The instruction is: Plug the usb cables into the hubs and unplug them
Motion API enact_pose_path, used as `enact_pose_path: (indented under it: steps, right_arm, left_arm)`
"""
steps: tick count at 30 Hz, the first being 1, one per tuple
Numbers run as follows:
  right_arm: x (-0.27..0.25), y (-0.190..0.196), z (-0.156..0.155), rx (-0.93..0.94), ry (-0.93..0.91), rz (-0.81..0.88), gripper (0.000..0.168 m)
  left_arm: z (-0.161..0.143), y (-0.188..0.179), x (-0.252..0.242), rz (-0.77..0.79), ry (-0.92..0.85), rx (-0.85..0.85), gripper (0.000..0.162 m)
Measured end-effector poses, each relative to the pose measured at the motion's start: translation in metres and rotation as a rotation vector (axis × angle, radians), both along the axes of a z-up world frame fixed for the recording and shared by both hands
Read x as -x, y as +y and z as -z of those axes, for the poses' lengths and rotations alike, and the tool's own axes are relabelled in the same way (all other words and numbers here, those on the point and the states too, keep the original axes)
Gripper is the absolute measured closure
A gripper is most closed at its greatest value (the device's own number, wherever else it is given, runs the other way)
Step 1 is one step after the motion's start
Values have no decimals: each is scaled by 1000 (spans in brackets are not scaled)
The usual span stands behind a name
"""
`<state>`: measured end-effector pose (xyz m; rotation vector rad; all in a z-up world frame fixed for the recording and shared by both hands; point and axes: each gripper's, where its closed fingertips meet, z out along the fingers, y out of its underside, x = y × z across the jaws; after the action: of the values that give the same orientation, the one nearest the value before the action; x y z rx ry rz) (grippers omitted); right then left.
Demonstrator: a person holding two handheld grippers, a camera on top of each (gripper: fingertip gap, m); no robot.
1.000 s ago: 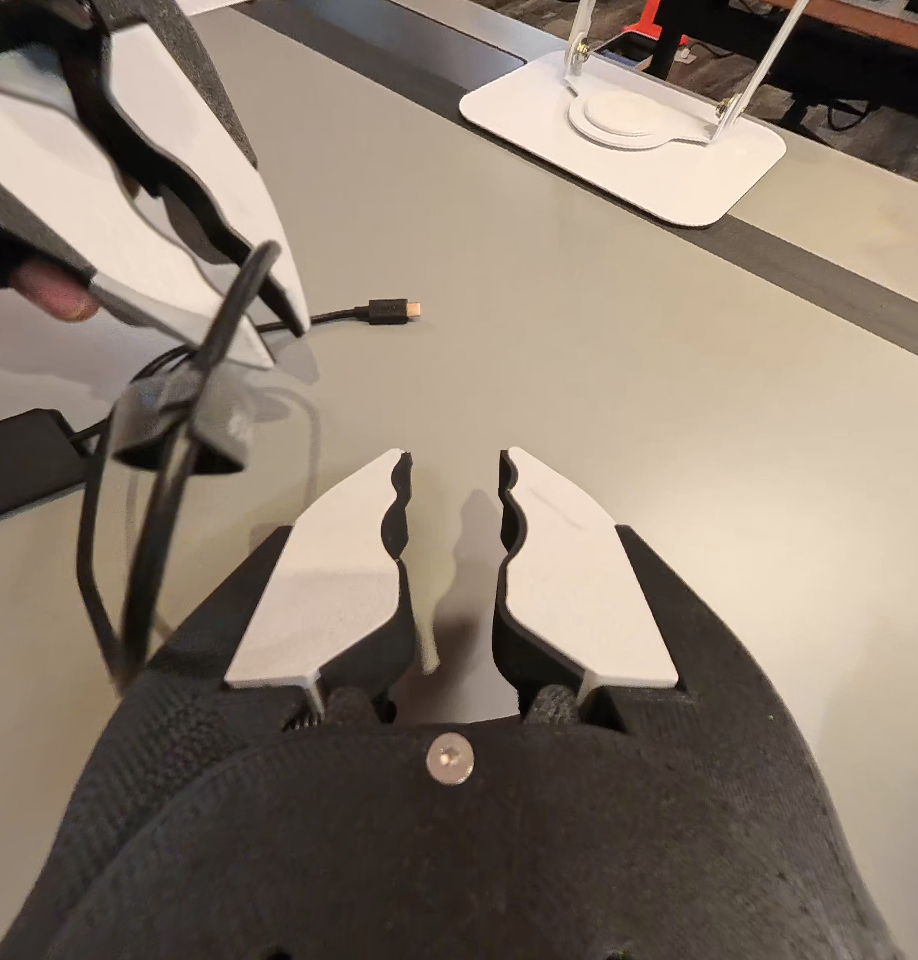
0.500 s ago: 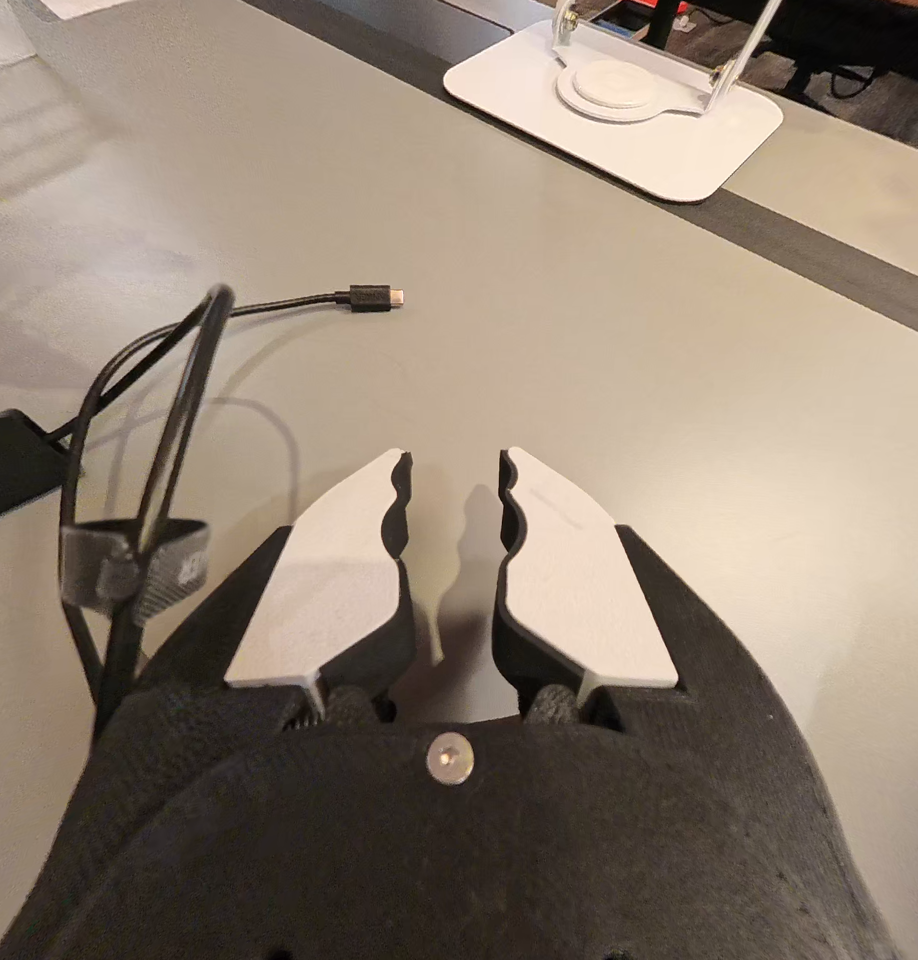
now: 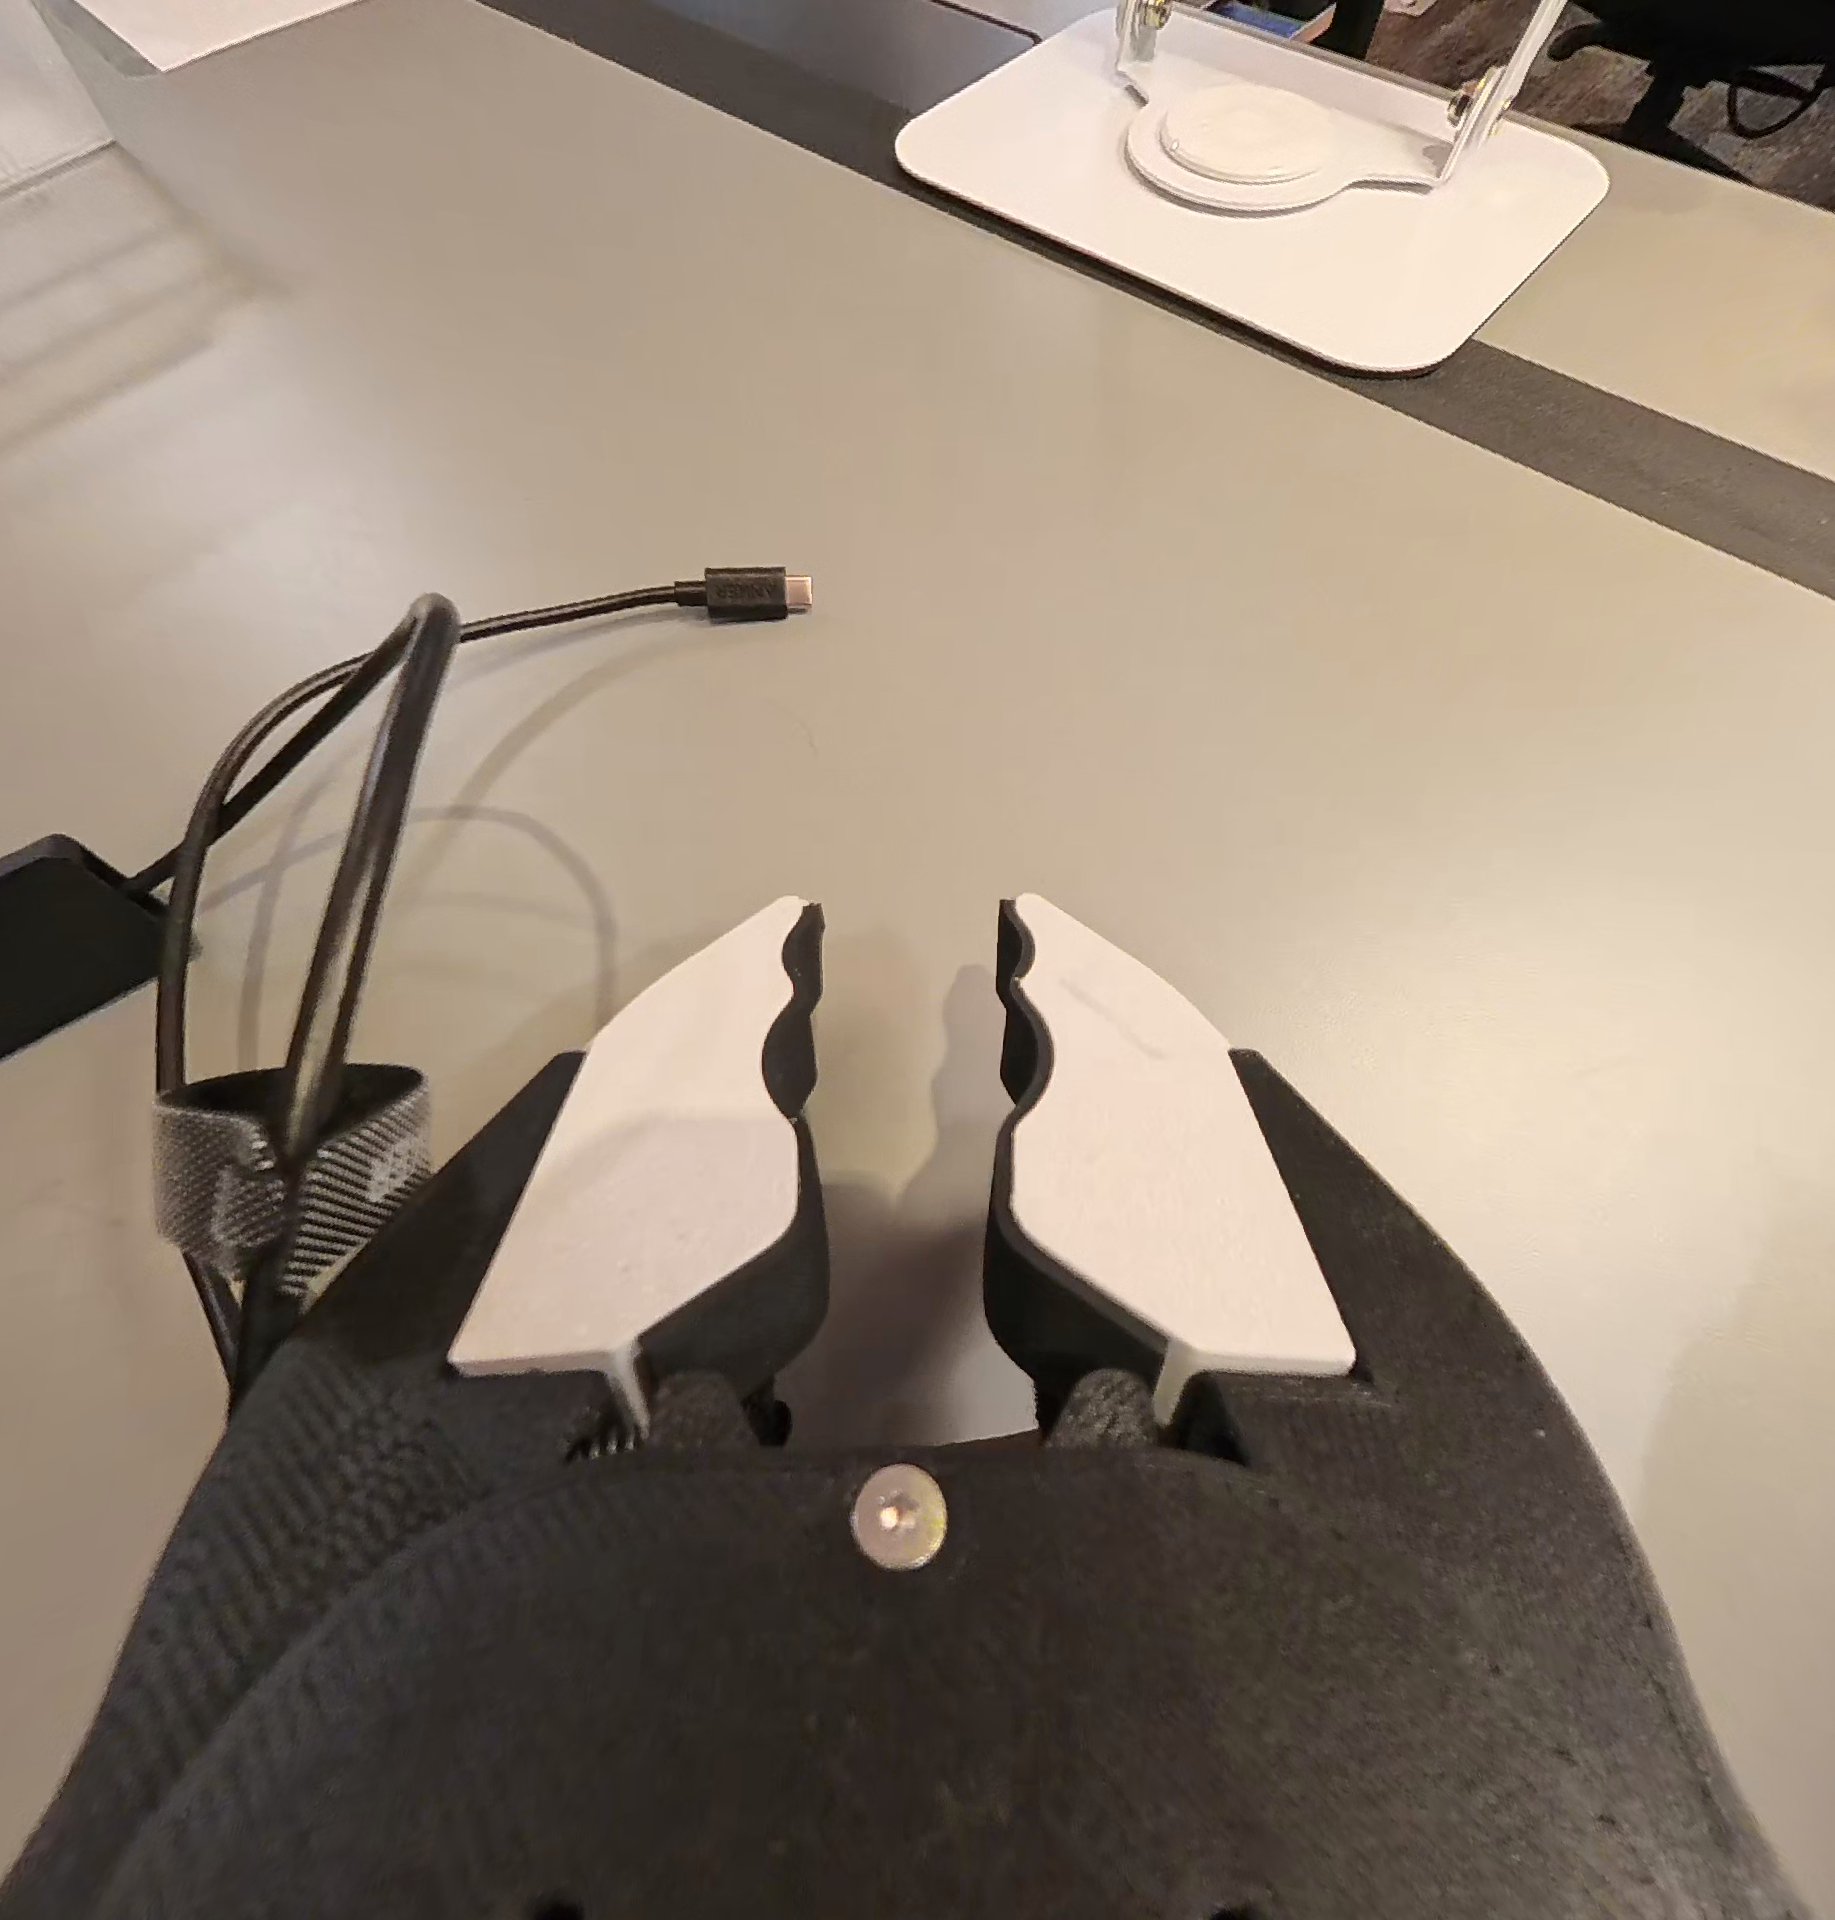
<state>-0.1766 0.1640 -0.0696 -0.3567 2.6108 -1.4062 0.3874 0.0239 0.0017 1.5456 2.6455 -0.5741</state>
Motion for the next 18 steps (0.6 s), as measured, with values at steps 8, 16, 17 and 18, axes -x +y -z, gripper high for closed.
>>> enact_pose_path:
  steps: [8, 16, 17, 18]
  right_arm:
    - [1, 0, -3, 9, -29, 0, 137]
    - [-6, 2, 0, -1, 8, -44, 138]
    - [-7, 2, 1, -2, 11, -49, 137]
    - [-7, 2, 1, -3, 11, -53, 137]
  left_arm:
    - [90, -11, -63, -256, -265, -154, 129]
    - [105, -12, -72, -282, -326, -237, 156]
    - [105, -12, -72, -287, -311, -248, 158]
    - [105, -12, -72, -291, -297, -259, 158]
